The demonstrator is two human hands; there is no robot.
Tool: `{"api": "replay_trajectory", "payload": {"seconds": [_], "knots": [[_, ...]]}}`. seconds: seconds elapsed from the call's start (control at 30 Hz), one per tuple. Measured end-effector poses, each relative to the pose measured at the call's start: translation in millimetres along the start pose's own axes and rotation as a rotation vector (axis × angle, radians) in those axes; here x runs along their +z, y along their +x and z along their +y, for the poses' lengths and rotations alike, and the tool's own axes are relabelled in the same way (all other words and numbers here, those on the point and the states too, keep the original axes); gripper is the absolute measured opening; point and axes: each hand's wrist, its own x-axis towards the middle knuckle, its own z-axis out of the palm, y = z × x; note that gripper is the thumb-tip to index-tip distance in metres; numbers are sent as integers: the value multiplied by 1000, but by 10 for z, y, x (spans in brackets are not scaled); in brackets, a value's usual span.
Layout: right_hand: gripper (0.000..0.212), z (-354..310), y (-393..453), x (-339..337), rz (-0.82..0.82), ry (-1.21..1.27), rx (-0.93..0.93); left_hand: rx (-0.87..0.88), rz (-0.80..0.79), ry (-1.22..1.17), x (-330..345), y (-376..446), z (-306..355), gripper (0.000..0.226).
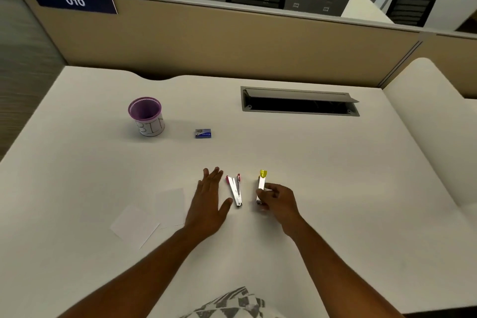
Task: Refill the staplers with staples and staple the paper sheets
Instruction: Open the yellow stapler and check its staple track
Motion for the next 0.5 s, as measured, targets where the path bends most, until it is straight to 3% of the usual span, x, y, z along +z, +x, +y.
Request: {"api": "replay_trajectory", "payload": {"seconds": [0.17, 0.33, 0.5], "knots": [[53, -148, -302, 51, -199, 159, -63, -155, -11, -405, 55, -8, 413, 54], [63, -279, -573, 166, -326, 103, -158, -497, -74, -793, 33, 3, 576, 35], [70, -297, -663, 209, -340, 4, -197, -546, -87, -999, 27, -80, 584, 34]]}}
